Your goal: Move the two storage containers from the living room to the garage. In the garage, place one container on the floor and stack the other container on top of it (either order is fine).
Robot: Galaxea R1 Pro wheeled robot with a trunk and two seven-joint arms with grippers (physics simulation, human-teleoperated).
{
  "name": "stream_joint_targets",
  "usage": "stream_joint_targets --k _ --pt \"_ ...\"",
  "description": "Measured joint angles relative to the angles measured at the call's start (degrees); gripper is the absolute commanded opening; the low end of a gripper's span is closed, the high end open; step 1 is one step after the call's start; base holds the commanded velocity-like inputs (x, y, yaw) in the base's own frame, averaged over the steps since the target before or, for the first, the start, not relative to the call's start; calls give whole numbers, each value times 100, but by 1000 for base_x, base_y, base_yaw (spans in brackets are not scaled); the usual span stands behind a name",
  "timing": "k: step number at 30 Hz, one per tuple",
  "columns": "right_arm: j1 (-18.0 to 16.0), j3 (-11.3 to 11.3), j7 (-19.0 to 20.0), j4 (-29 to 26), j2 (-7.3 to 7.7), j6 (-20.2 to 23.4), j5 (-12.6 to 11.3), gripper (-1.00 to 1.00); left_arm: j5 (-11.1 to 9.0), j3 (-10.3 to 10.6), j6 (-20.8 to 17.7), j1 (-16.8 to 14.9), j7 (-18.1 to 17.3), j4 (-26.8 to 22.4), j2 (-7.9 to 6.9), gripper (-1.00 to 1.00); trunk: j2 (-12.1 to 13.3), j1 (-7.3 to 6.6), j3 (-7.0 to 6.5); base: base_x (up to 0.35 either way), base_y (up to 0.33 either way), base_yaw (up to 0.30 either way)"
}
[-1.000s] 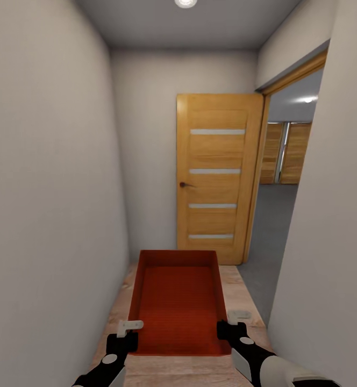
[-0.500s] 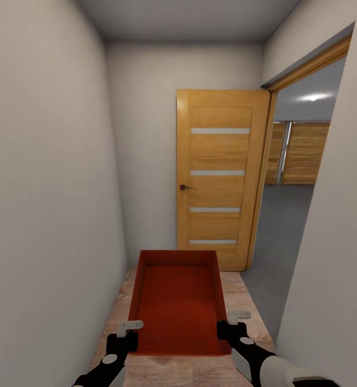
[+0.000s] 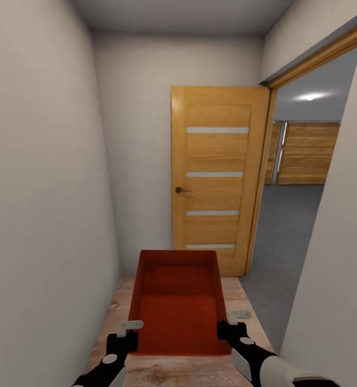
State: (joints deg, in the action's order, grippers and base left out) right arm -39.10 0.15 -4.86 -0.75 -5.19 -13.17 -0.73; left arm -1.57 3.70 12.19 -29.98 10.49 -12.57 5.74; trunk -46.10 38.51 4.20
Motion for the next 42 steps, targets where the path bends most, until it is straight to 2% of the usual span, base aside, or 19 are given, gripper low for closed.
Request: stream_joint_targets --k 12,32,42 --pt "0 -1 1 -2 0 -3 2 -100 -1 7 0 0 4 -4 0 -100 0 0 0 10 8 -283" --pt "1 0 3 -1 1 -2 -1 -100 -8 9 0 -1 6 -2 0 -100 -1 -2 0 164 273 -262" --pt "0 -1 2 -1 0 -3 1 -100 -4 10 -1 0 9 -4 0 -100 0 0 0 104 103 -259"
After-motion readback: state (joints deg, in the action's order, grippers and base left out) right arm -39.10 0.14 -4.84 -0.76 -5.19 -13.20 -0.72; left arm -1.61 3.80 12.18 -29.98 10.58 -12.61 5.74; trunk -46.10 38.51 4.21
